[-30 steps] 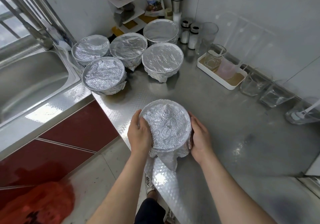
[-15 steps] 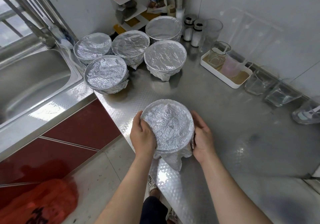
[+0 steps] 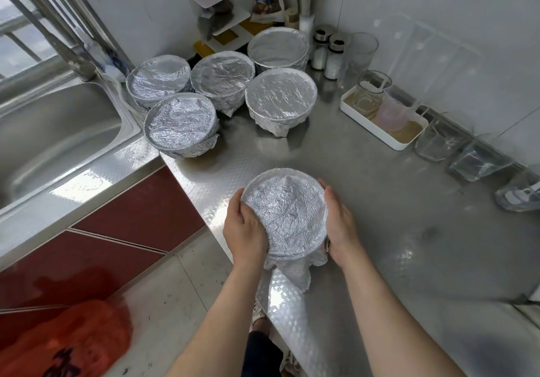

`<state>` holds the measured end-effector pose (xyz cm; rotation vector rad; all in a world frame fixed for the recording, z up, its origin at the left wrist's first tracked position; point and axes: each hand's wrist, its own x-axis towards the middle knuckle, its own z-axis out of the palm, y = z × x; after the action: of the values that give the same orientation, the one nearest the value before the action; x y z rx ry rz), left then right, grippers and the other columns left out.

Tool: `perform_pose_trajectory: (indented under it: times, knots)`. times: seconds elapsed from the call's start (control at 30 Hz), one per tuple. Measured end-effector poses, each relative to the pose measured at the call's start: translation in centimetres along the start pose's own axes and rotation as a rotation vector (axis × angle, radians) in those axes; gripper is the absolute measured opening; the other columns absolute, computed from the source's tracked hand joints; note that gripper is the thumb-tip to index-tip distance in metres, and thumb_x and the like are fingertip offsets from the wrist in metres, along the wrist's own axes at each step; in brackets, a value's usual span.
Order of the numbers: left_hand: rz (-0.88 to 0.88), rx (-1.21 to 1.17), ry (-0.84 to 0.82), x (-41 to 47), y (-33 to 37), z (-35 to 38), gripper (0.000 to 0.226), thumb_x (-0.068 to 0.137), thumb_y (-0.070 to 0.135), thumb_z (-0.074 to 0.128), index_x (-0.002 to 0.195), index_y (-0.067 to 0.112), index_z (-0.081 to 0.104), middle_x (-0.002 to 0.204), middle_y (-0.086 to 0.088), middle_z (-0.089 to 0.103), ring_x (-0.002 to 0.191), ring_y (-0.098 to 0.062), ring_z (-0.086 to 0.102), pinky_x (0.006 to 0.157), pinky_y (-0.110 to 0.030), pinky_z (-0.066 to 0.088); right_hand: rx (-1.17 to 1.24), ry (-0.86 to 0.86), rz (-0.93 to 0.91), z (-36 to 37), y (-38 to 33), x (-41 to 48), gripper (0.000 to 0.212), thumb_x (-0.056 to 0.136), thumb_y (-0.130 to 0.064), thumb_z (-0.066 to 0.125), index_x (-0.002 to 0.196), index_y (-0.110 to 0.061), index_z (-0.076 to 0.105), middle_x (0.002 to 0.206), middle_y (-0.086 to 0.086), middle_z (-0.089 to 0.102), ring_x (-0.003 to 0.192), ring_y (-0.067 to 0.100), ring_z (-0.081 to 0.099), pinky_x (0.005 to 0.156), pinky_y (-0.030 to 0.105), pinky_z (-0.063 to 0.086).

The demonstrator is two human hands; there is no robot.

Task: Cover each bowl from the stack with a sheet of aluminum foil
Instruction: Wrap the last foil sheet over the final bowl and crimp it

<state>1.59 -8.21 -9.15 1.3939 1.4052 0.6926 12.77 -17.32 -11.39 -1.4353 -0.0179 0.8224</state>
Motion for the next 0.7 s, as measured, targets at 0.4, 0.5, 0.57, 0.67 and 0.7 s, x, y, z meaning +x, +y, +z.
perform_pose_trajectory:
  times: [0.4, 0.5, 0.57, 0.67, 0.7]
  knots:
    - [-0.039, 0.085, 0.012, -1.3, 0.8, -1.0, 0.03, 0.102, 0.016, 0.038, 0.125, 0.017, 0.057, 0.091, 0.016, 0.06, 0.08, 0.005, 0.056, 0.06, 0.002, 0.034, -0.144, 0.008, 0.051, 0.2, -1.4, 0.2, 0.066, 0.088, -0.06, 0.045, 0.13, -0.011, 0.058, 0.13, 0.003, 0.061, 0.12, 0.015, 0.056, 0.107, 0.039, 0.042]
    - [-0.039, 0.23, -0.038, -1.2, 1.2, -2.7, 0.028, 0.094, 0.023, 0.051, 0.121, 0.02, 0.056, 0.103, 0.007, 0.064, 0.087, -0.007, 0.057, 0.073, -0.014, 0.038, -0.269, -0.047, -0.059, -0.7, -3.4, 0.7, 0.046, 0.102, -0.039, 0.038, 0.133, -0.009, 0.055, 0.133, 0.003, 0.058, 0.12, 0.012, 0.054, 0.104, 0.028, 0.04]
    - [0.009, 0.316, -0.073, -0.2, 1.0, -3.3, 0.038, 0.093, 0.033, 0.056, 0.13, 0.022, 0.054, 0.122, 0.001, 0.062, 0.109, -0.015, 0.057, 0.087, -0.028, 0.04, -0.32, -0.075, -0.101, -1.5, -4.5, 0.9, 0.043, 0.102, -0.031, 0.041, 0.136, -0.006, 0.051, 0.137, 0.005, 0.054, 0.122, 0.014, 0.053, 0.107, 0.028, 0.037]
    - [0.109, 0.311, -0.222, 1.3, 1.0, -2.8, 0.044, 0.099, 0.033, 0.05, 0.141, 0.022, 0.048, 0.14, 0.004, 0.053, 0.129, -0.015, 0.048, 0.103, -0.027, 0.035, -0.363, -0.165, -0.106, -2.2, -4.9, -0.2, 0.041, 0.101, -0.024, 0.046, 0.137, -0.006, 0.049, 0.136, -0.001, 0.052, 0.125, 0.009, 0.049, 0.104, 0.018, 0.034]
    - [0.118, 0.292, -0.27, 1.7, 1.0, -2.4, 0.042, 0.1, 0.032, 0.048, 0.142, 0.023, 0.048, 0.139, 0.003, 0.054, 0.128, -0.016, 0.05, 0.104, -0.027, 0.036, -0.381, -0.178, -0.097, -2.3, -4.6, -0.7, 0.039, 0.101, -0.021, 0.046, 0.136, -0.006, 0.05, 0.134, -0.002, 0.053, 0.123, 0.008, 0.049, 0.101, 0.015, 0.035]
